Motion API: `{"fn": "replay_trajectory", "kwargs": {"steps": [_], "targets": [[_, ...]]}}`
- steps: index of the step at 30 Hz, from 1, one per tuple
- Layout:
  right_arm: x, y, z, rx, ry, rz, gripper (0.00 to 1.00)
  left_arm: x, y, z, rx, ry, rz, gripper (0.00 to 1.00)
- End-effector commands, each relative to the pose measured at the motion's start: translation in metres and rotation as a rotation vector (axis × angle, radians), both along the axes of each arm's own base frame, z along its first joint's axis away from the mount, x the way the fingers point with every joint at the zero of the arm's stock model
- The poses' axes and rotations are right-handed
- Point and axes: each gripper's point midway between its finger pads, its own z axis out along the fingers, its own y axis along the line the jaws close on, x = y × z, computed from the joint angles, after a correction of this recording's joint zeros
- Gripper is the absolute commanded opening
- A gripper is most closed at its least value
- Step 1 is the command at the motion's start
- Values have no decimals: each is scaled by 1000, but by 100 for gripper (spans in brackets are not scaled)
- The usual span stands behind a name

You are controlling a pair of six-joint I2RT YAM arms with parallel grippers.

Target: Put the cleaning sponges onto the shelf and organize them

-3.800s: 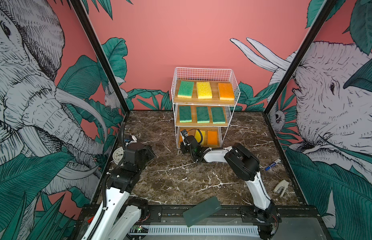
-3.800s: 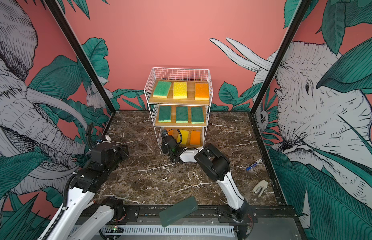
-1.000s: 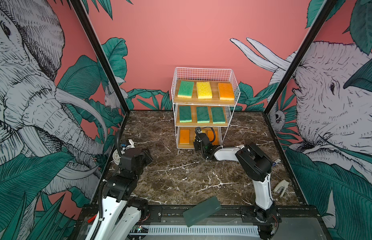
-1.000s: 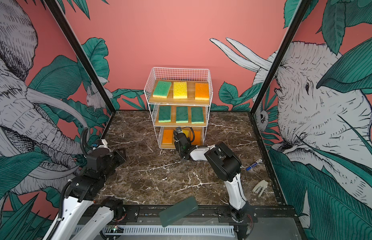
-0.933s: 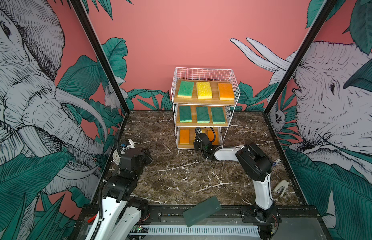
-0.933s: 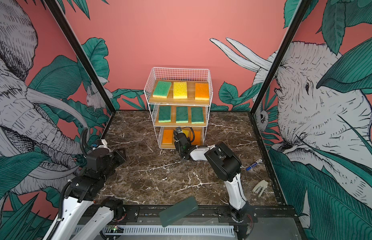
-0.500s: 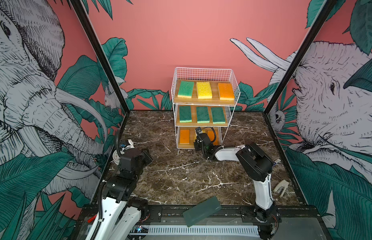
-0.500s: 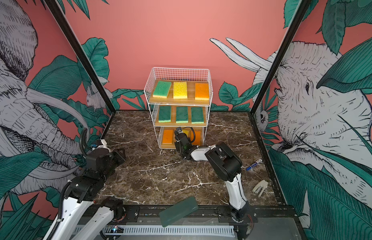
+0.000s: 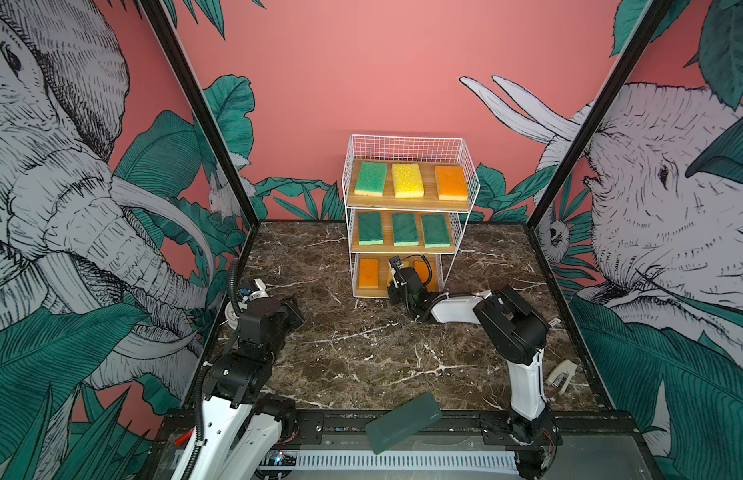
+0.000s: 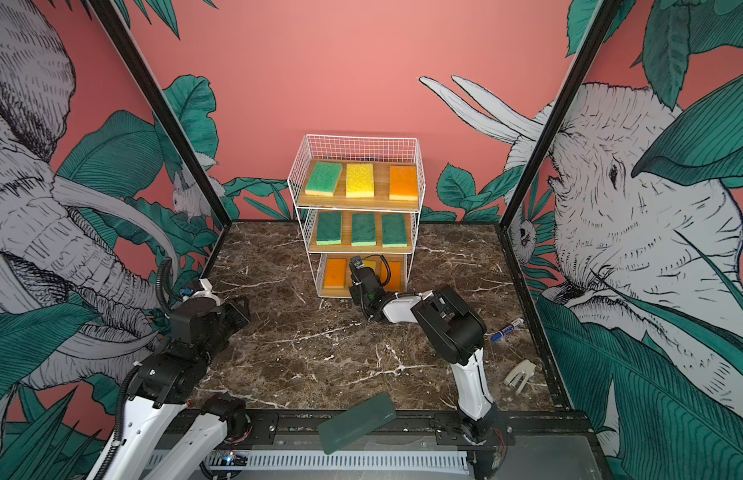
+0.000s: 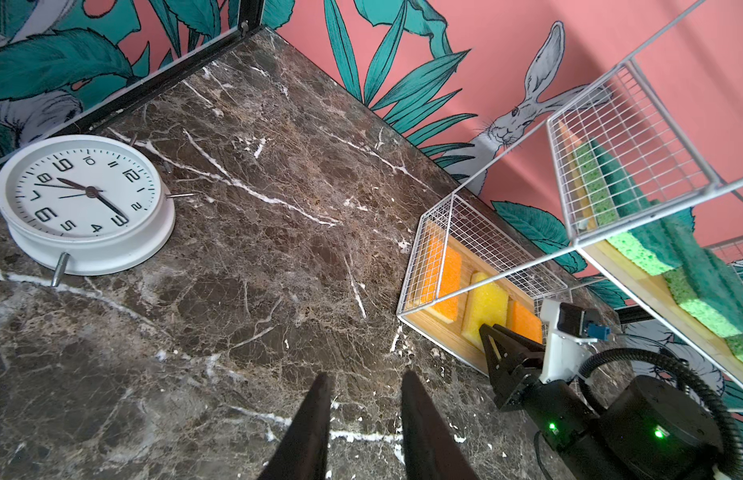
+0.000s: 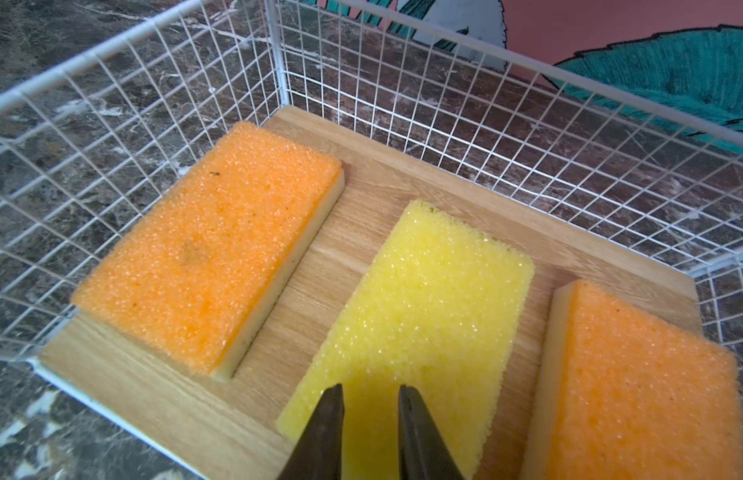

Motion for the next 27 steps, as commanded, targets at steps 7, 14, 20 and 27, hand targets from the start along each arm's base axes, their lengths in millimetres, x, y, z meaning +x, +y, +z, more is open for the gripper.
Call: {"fn": "replay_trajectory", "kwargs": {"steps": [7, 14, 20, 27], "targets": [[-15, 0, -22, -82, 64, 76, 26, 0, 4, 2, 14, -11, 12, 31], [-10, 8, -20, -80, 53, 103, 26, -1, 6, 4, 20, -16, 19, 31], [-10, 4, -17, -101, 36, 99, 26, 0, 5, 3, 20, -18, 19, 31], [-9, -5, -13, -128, 10, 72, 31, 1, 5, 4, 18, -20, 16, 31]]}}
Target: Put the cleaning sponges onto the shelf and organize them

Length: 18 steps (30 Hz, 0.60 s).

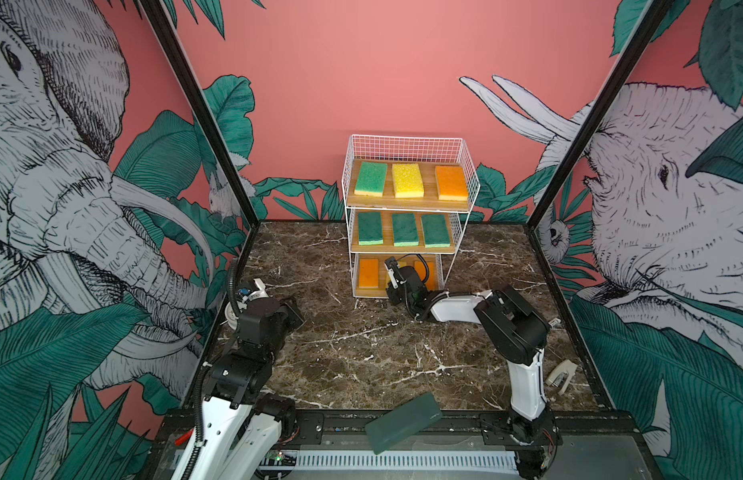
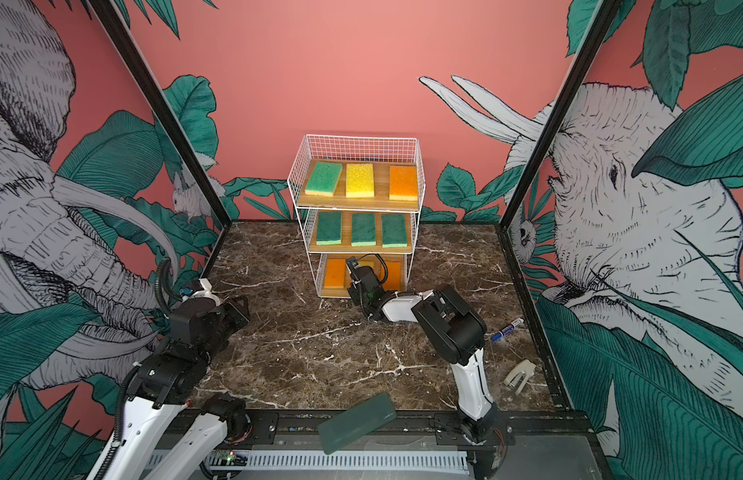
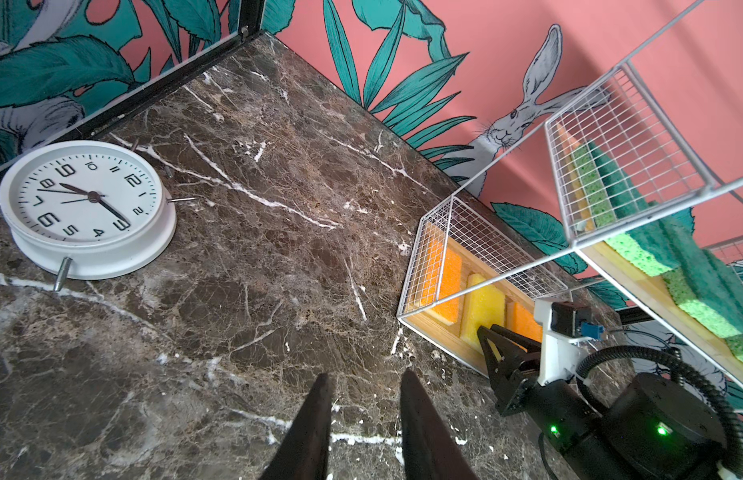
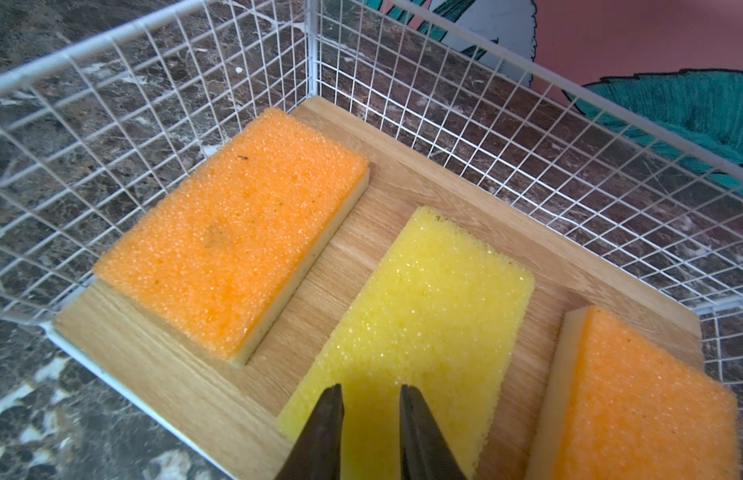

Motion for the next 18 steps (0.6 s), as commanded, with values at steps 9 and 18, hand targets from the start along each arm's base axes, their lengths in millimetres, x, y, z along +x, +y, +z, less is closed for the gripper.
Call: {"fn": "replay_trajectory", "kwargs": {"steps": [9, 18], "targets": [[-5, -9, 9, -47, -26, 3, 40, -2, 4, 5, 1, -20, 14, 30], [-6, -8, 33, -4, -87, 8, 45, -3, 2, 5, -10, -12, 7, 30]]}}
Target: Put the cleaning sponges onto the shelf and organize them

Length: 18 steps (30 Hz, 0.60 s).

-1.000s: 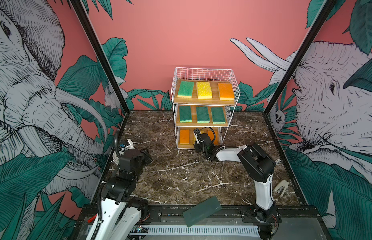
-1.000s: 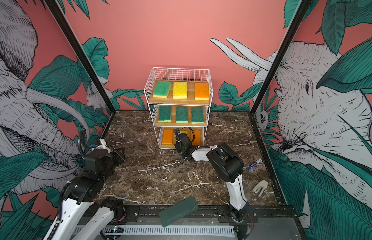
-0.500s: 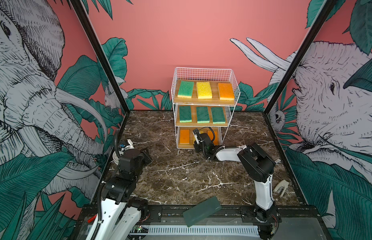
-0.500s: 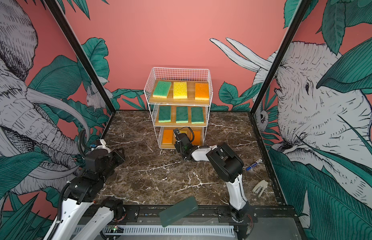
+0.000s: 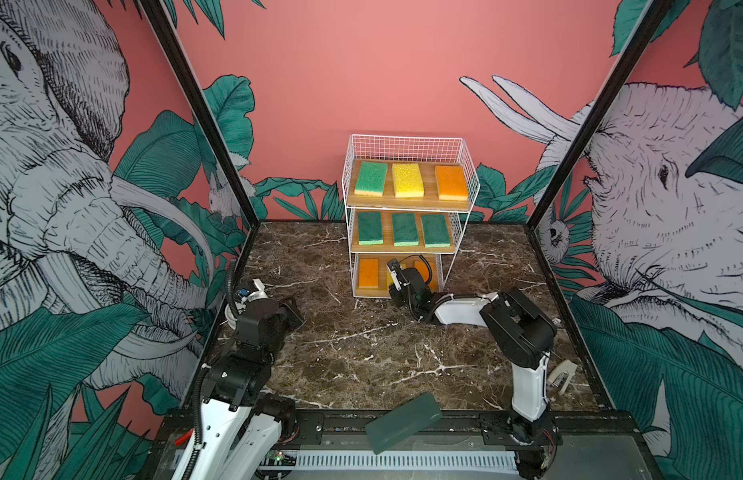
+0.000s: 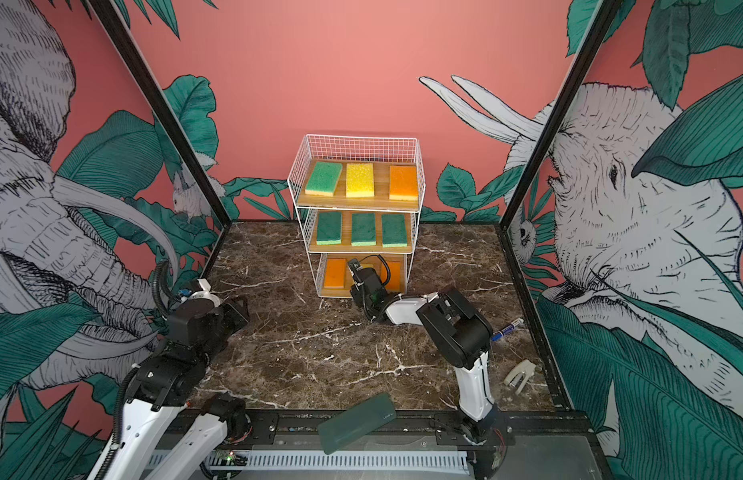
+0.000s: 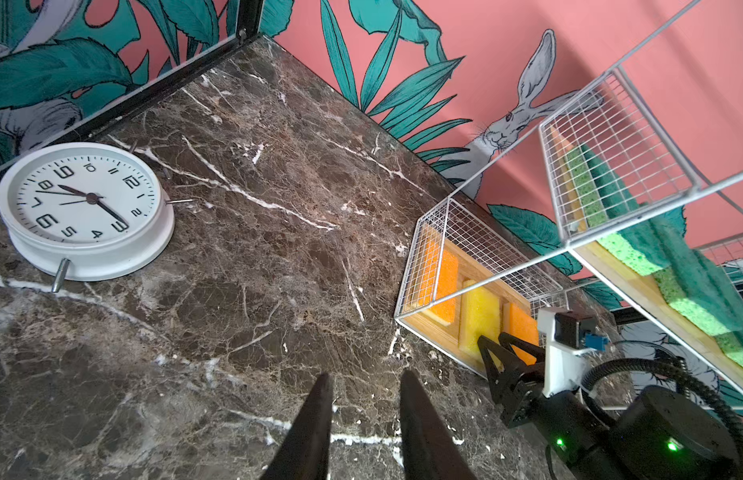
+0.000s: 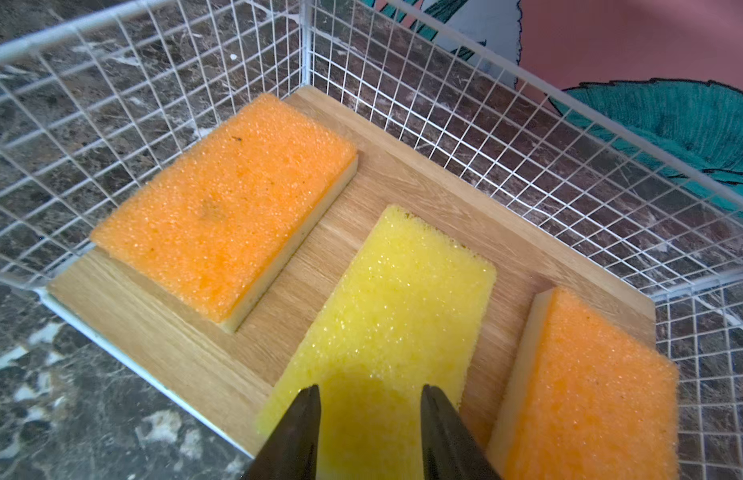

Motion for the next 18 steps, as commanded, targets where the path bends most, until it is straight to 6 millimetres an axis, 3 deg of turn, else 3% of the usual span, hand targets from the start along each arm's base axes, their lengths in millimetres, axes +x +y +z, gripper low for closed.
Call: {"fn": "replay_trajectory", "kwargs": {"steps": [1, 6, 12, 18], "targets": [[4, 6, 26, 29, -66, 11, 45, -1, 2, 2, -5, -1, 9, 30], [8, 11, 21, 23, -55, 14, 45, -4, 3, 3, -5, 2, 14, 30], [7, 10, 32, 49, -69, 10, 45, -6, 5, 5, -3, 1, 21, 30], [2, 6, 27, 59, -38, -7, 35, -6, 4, 5, -13, 2, 17, 30]]}}
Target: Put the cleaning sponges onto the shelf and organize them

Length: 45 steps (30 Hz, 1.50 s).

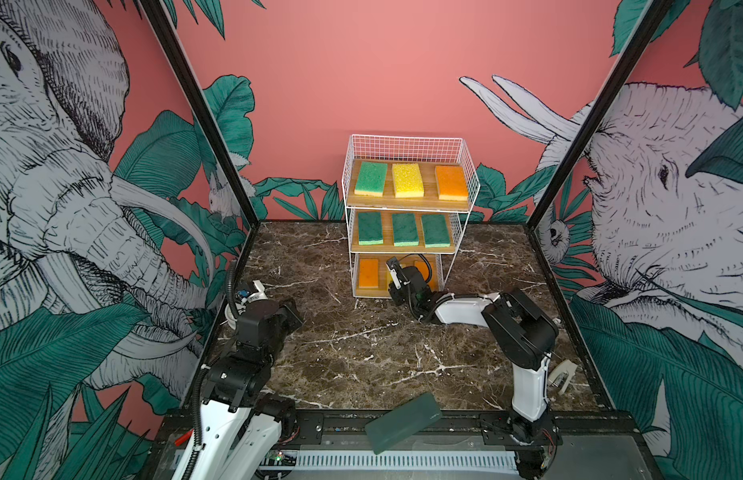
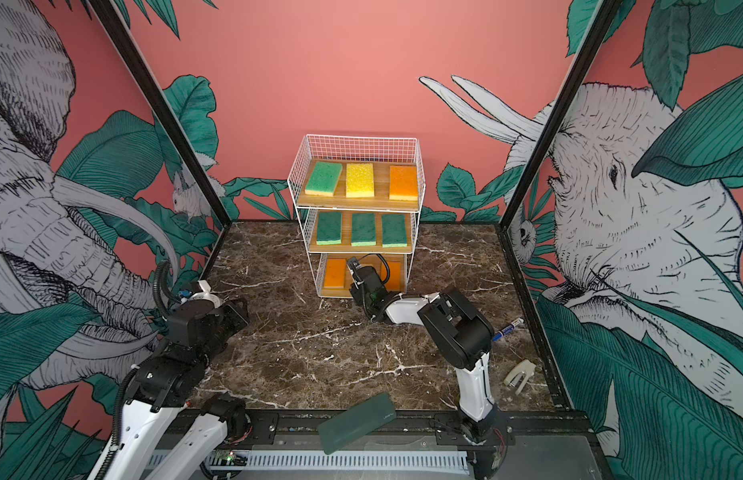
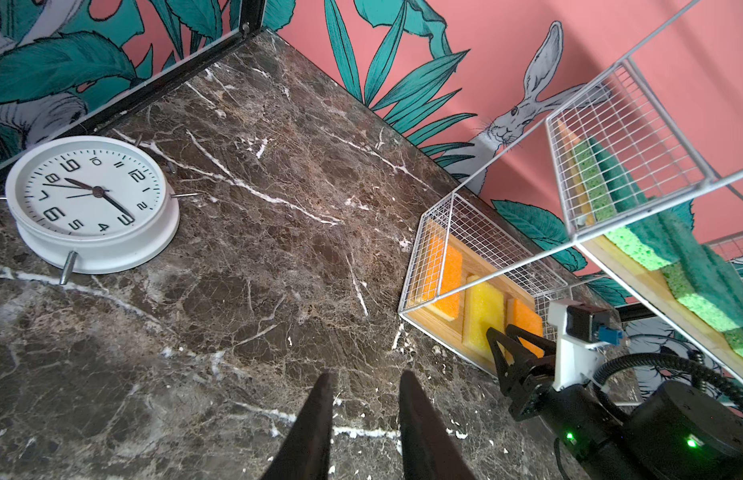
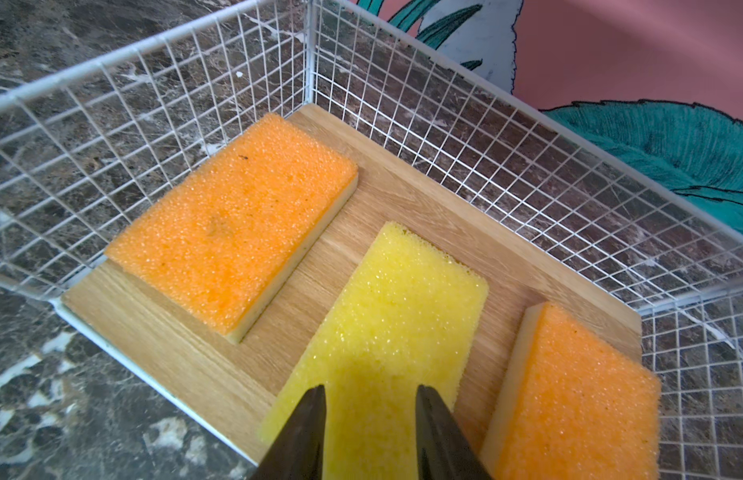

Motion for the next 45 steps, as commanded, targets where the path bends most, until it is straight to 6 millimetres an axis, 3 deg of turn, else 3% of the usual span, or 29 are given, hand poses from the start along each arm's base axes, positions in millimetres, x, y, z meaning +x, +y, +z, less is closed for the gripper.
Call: {"fn": "replay_trajectory", "kwargs": {"steps": [1, 12, 27, 36, 45], "targets": [[-2, 2, 20, 52, -25, -12, 33, -4, 3, 7, -14, -13, 18, 30], [-3, 6, 0, 25, 31, -3, 23, -8, 8, 6, -4, -13, 34, 30], [6, 8, -20, 1, 63, -33, 22, -7, 11, 5, 14, -5, 48, 30], [14, 7, -9, 20, 33, -50, 23, -7, 10, 4, 10, 0, 44, 30], [12, -2, 18, 34, -37, -67, 35, -10, 9, 6, -1, -9, 38, 30]]}}
